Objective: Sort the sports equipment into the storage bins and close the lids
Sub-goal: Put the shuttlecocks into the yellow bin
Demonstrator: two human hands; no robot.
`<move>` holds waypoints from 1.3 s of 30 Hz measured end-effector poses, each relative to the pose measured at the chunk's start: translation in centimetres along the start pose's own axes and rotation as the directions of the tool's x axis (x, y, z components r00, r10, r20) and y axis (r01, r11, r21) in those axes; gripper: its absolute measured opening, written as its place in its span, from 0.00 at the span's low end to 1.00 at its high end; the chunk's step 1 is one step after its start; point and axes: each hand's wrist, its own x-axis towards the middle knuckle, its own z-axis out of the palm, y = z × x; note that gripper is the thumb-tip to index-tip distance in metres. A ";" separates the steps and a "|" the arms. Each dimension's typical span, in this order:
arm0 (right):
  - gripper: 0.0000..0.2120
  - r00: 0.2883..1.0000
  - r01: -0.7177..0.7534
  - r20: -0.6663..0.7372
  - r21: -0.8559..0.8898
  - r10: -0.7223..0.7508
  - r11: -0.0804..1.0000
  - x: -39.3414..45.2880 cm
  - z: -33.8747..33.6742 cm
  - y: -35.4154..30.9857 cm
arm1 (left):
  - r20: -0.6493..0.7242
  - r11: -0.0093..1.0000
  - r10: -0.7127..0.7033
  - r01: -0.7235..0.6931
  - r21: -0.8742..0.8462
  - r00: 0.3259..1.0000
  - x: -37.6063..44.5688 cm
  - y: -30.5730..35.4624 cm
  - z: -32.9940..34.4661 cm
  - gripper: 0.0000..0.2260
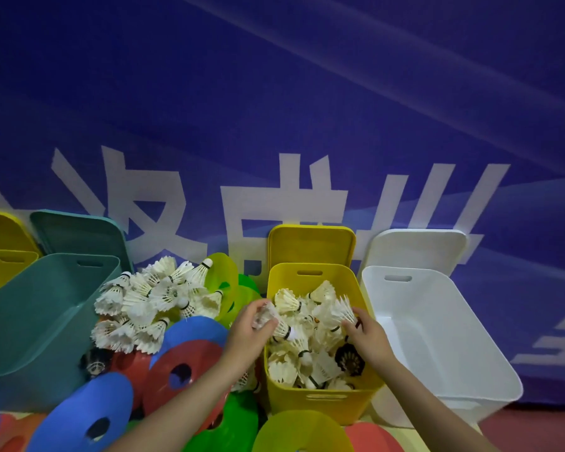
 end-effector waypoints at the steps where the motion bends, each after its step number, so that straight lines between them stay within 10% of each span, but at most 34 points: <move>1: 0.22 0.999 0.034 0.000 -0.016 -0.034 0.999 -0.3 0.1 0.1 | 0.103 0.997 -0.016 0.008 0.075 0.995 -0.4 0.1 0.7 0.16; 8: 0.22 0.982 0.187 0.013 -0.097 -0.186 0.978 -0.8 1.0 1.1 | 0.377 0.710 0.053 -0.300 0.637 0.925 -2.5 -1.3 4.3 0.17; 21: 0.19 0.949 0.219 0.312 -0.570 -0.037 0.792 0.3 3.6 2.3 | 0.314 0.748 0.159 -0.321 0.580 0.936 -2.1 -2.3 4.4 0.15; 28: 0.26 0.984 0.164 -0.024 -0.272 -0.177 0.948 -1.8 2.3 -0.9 | 0.048 0.995 0.091 -0.093 0.028 0.995 -1.7 -1.4 0.4 0.11; 35: 0.22 0.936 0.345 0.093 -0.067 -0.339 0.936 -2.2 8.3 -10.0 | -0.195 0.958 0.066 -0.007 0.288 0.979 -1.1 -6.2 -8.9 0.15; 39: 0.22 0.859 0.501 0.378 -0.470 -0.347 0.727 0.0 13.7 -13.8 | -0.342 0.900 -0.106 0.236 0.366 0.934 -0.9 -9.3 -14.4 0.19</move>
